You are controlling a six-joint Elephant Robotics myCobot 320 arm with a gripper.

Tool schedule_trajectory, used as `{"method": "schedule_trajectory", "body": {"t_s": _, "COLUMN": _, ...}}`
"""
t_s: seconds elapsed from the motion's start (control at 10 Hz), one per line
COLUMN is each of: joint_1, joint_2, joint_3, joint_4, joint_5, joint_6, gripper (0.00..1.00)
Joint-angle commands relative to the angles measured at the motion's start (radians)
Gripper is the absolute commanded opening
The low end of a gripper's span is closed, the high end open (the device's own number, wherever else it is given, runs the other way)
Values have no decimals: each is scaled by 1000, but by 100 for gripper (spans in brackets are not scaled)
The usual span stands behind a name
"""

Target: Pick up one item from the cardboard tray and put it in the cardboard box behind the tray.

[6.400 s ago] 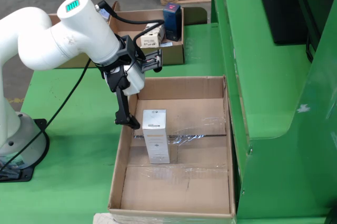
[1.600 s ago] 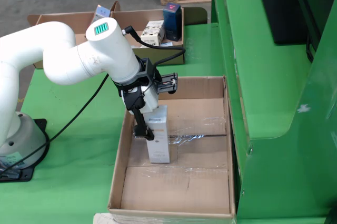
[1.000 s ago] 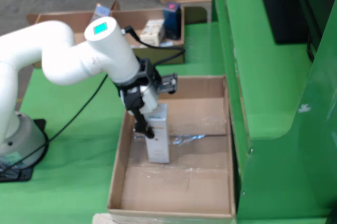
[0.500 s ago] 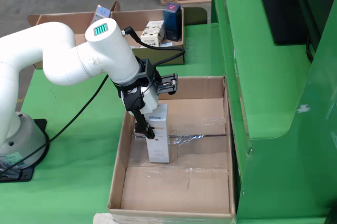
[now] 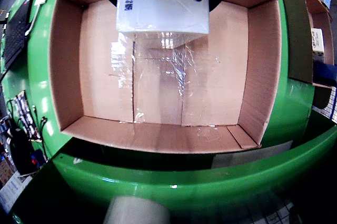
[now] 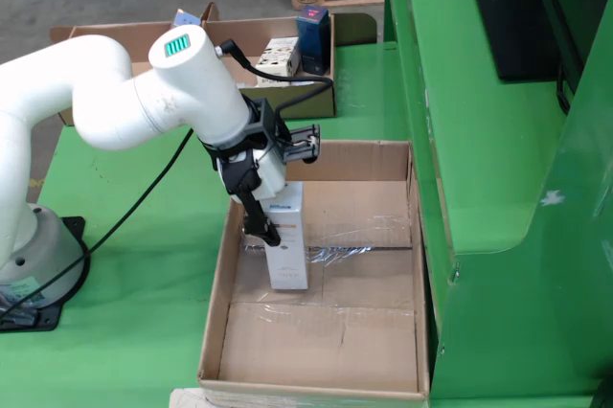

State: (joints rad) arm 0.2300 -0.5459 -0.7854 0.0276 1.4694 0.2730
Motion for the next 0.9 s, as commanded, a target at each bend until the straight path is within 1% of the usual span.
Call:
{"method": "schedule_trajectory", "body": {"t_s": 0.0, "joint_1": 20, "joint_2": 142, "joint_3": 36, "joint_4": -1, "joint_5": -23, "joint_6": 4, "gripper": 0}}
{"method": "schedule_trajectory", "body": {"t_s": 0.1, "joint_1": 47, "joint_2": 84, "joint_3": 303, "joint_4": -185, "joint_5": -37, "joint_6": 13, "gripper": 0}}
{"method": "schedule_trajectory", "body": {"t_s": 0.2, "joint_1": 65, "joint_2": 58, "joint_3": 420, "joint_4": -263, "joint_5": -52, "joint_6": 25, "gripper": 0}}
{"method": "schedule_trajectory", "body": {"t_s": 0.3, "joint_1": 65, "joint_2": 58, "joint_3": 420, "joint_4": -263, "joint_5": -52, "joint_6": 25, "gripper": 0}}
{"method": "schedule_trajectory", "body": {"t_s": 0.4, "joint_1": 76, "joint_2": -18, "joint_3": 624, "joint_4": -375, "joint_5": -56, "joint_6": 27, "gripper": 0}}
{"method": "schedule_trajectory", "body": {"t_s": 0.5, "joint_1": 76, "joint_2": -18, "joint_3": 624, "joint_4": -375, "joint_5": -56, "joint_6": 27, "gripper": 0}}
{"method": "schedule_trajectory", "body": {"t_s": 0.6, "joint_1": 167, "joint_2": -22, "joint_3": 785, "joint_4": -371, "joint_5": -127, "joint_6": 43, "gripper": 0}}
{"method": "schedule_trajectory", "body": {"t_s": 0.7, "joint_1": 167, "joint_2": -22, "joint_3": 785, "joint_4": -371, "joint_5": -127, "joint_6": 43, "gripper": 0}}
{"method": "schedule_trajectory", "body": {"t_s": 0.8, "joint_1": 196, "joint_2": 9, "joint_3": 785, "joint_4": -300, "joint_5": -153, "joint_6": 23, "gripper": 0}}
